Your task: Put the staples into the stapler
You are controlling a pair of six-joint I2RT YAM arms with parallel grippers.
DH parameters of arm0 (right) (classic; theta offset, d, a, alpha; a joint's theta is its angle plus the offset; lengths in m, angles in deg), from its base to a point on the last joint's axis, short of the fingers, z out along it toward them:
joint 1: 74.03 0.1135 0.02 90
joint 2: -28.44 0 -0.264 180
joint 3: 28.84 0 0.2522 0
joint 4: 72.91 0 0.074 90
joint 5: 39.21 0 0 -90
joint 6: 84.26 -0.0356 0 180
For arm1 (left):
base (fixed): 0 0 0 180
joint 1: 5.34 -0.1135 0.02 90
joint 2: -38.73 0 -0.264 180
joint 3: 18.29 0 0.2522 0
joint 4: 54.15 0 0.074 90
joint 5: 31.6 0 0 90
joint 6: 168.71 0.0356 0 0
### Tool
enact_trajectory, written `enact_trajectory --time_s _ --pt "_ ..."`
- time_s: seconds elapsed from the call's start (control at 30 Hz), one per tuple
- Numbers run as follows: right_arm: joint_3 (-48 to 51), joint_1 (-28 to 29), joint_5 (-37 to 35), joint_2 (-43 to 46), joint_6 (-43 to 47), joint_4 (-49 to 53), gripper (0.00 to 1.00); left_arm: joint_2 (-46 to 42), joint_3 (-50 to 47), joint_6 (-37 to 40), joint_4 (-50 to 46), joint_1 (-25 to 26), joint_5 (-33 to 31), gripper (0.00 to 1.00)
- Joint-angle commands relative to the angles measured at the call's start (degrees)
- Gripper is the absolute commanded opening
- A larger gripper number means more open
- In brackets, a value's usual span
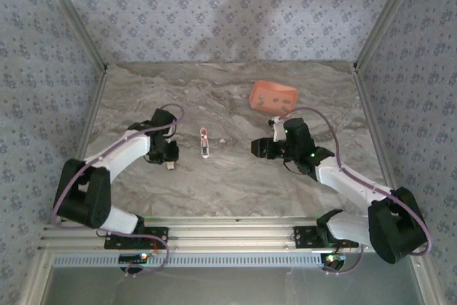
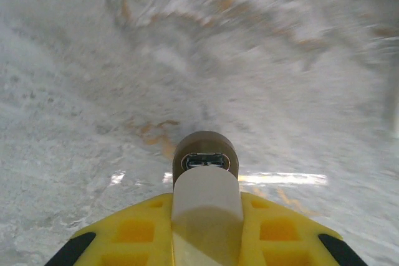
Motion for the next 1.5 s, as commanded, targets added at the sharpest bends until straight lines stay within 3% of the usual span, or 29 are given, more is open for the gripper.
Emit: enact_trajectory --time_s 0.0,0.17,0.37,0.63,0.9,1.0,1.47 --pt "-3.14 0.20 3.38 -1.10 0.44 1.28 0.51 -7.13 -1.02 8.36 8.60 0.61 9.51 0.14" --pt "-5.35 1.01 7.35 -2.63 -0.53 -0.60 0.52 -13.69 -4.32 22.45 20.85 4.92 20.64 0.08" --pt "-8.69 3.01 14.38 -5.72 -3.95 -2.72 0.57 -14.72 -4.28 42.22 23.16 11.59 28.62 0.05" --pt "-9.97 7.97 13.35 -6.50 -7.53 -4.39 0.60 -14.11 -5.61 50.64 26.88 14.14 34.05 0.03" --pt "-10.85 9.18 13.20 -9.91 -8.99 -5.60 0.59 -14.04 -5.34 52.34 27.35 14.62 35.75 0.03" --pt "-10.51 9.02 12.51 -11.04 -9.32 -5.38 0.53 -14.57 -5.66 51.79 28.56 14.61 36.31 0.03" --pt "-2.97 6.85 11.49 -17.58 -13.41 -11.58 0.51 -17.15 -9.65 44.73 41.64 14.57 37.57 0.04"
